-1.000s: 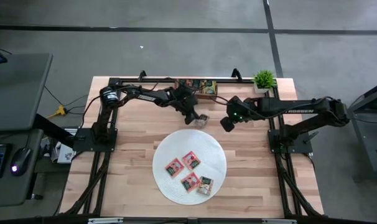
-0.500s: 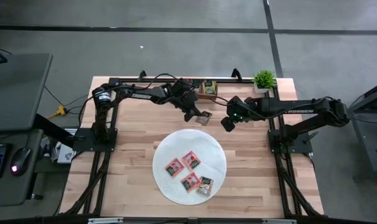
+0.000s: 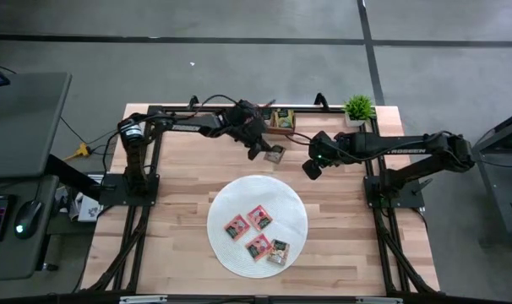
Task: Pick & Place Tea
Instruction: Put the brown tea bag into the middle section of the wooden organizer
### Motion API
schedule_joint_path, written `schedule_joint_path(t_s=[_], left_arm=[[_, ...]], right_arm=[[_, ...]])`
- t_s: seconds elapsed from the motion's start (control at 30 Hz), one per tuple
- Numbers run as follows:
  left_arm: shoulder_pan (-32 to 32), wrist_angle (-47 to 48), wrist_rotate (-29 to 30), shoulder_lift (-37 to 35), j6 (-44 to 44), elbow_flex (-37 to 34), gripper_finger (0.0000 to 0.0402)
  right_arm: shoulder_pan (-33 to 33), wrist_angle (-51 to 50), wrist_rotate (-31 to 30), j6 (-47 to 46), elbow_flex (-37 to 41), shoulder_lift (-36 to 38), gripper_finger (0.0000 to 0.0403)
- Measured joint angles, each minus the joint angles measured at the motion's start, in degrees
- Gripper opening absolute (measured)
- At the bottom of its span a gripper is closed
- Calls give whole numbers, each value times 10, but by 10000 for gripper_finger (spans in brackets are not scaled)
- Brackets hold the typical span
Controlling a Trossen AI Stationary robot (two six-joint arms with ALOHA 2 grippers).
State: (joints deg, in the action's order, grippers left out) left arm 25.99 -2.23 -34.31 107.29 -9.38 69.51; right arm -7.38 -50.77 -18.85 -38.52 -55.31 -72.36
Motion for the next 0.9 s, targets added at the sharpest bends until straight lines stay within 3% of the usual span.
schedule_joint_path(t_s=[0.47, 0.9], left_arm=[[125, -28, 19, -56, 47, 2, 0], [189, -87, -16, -5, 57, 11, 0]], right_arm=[[0, -8, 2, -2, 0, 0, 0], [0, 47, -11, 0, 0, 0, 0]])
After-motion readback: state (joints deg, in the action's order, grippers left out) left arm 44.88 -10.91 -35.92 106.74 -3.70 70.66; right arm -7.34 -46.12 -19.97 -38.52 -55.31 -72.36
